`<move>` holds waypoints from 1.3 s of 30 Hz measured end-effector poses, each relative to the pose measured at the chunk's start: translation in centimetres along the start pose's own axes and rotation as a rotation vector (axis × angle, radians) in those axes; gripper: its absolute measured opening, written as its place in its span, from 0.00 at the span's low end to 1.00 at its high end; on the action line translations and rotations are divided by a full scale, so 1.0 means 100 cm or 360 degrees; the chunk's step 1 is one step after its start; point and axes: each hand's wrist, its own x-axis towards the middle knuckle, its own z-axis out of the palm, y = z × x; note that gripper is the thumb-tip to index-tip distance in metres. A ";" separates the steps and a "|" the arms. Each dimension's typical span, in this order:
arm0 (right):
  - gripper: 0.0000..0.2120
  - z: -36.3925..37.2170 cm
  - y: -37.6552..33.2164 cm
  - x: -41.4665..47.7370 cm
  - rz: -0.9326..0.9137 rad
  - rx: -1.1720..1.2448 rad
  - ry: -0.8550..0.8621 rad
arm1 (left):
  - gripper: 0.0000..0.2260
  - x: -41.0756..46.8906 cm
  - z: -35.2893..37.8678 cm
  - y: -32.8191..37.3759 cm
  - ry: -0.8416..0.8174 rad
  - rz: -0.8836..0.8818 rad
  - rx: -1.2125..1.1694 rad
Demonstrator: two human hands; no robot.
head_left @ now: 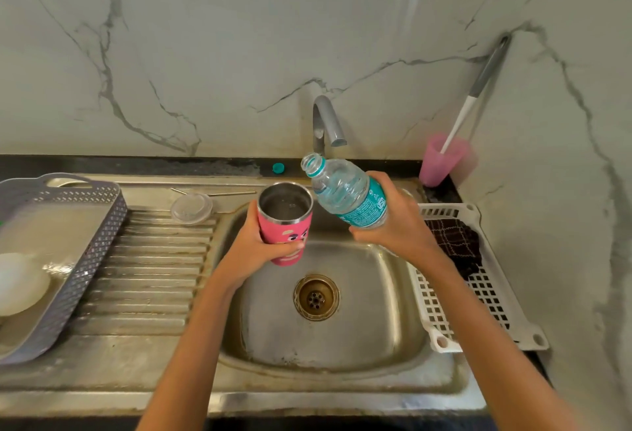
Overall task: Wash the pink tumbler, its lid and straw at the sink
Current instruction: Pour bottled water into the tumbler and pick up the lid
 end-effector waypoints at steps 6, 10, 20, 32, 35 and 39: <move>0.42 -0.009 0.006 0.001 -0.0104 -0.0382 0.0019 | 0.42 0.005 0.002 -0.001 -0.0050 0.0045 0.0104; 0.43 -0.008 0.008 0.000 -0.0099 -0.0554 -0.0019 | 0.42 0.007 0.004 -0.004 -0.0038 0.0051 0.0131; 0.41 -0.009 0.018 0.009 -0.0195 -0.1018 0.0062 | 0.45 0.002 -0.004 -0.023 -0.0023 0.0001 0.0159; 0.39 -0.013 0.021 0.016 -0.0359 -0.1197 0.0194 | 0.44 -0.002 -0.001 -0.037 -0.0090 -0.0040 0.0167; 0.39 -0.015 0.021 0.019 -0.0365 -0.1237 0.0195 | 0.43 -0.004 -0.001 -0.039 -0.0086 -0.0045 0.0166; 0.41 -0.017 0.023 0.022 -0.0420 -0.1253 0.0246 | 0.43 -0.005 0.001 -0.038 -0.0080 -0.0055 0.0166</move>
